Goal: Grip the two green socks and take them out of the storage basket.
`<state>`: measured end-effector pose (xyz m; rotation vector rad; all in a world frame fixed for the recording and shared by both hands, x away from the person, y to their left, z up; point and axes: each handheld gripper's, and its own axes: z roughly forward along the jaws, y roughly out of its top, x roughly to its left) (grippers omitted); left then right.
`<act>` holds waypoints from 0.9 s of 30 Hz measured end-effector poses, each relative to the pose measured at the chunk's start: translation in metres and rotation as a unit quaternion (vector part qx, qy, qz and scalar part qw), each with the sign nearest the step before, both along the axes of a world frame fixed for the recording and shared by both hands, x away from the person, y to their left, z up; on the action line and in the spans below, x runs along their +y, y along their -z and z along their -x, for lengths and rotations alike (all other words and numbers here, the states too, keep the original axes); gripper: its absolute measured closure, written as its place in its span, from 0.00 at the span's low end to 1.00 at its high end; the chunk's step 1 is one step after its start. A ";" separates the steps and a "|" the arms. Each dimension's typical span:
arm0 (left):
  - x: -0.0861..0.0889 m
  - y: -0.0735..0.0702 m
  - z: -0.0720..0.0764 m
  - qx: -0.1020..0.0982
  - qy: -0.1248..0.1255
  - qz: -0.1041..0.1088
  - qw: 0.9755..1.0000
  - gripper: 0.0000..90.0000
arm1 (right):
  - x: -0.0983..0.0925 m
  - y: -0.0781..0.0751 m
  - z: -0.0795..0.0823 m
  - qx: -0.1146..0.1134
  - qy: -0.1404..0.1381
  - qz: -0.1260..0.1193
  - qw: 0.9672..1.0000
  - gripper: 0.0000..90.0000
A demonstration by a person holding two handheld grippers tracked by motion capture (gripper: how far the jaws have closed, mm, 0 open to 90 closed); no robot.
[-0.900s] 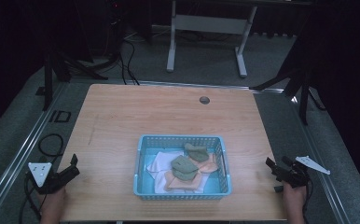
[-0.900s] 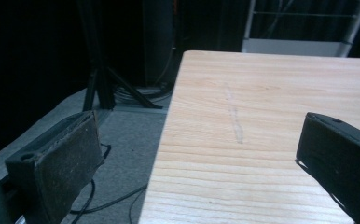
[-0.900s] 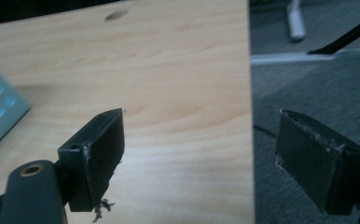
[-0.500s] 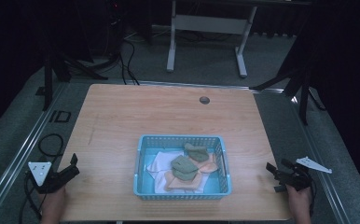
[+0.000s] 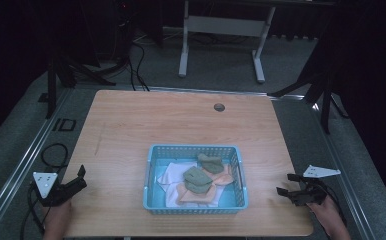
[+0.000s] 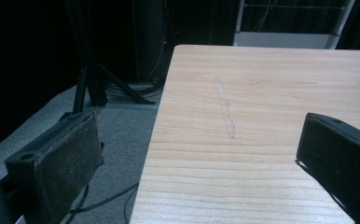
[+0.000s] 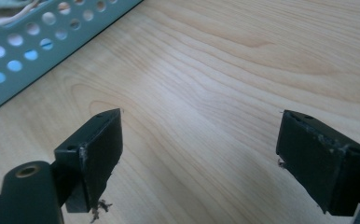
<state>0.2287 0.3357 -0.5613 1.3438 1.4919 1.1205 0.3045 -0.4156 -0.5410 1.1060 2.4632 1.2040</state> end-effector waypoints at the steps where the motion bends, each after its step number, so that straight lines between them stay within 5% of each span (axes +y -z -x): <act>1: 0.000 0.000 0.000 0.001 0.001 0.000 1.000 0.00 | 0.002 -0.002 -0.001 0.002 -0.005 0.006 1.000 0.16; 8: -0.001 0.000 0.000 0.003 0.010 -0.003 1.000 0.00 | 0.020 -0.017 -0.006 0.020 -0.059 0.053 0.997 0.16; 14: -0.001 0.000 -0.001 0.005 0.015 -0.005 1.000 0.00 | 0.040 -0.035 -0.007 0.027 -0.106 0.055 0.993 0.17; 27: -0.003 0.000 0.000 0.003 0.019 -0.013 1.000 0.01 | 0.095 -0.081 -0.013 0.023 -0.214 0.080 0.973 0.17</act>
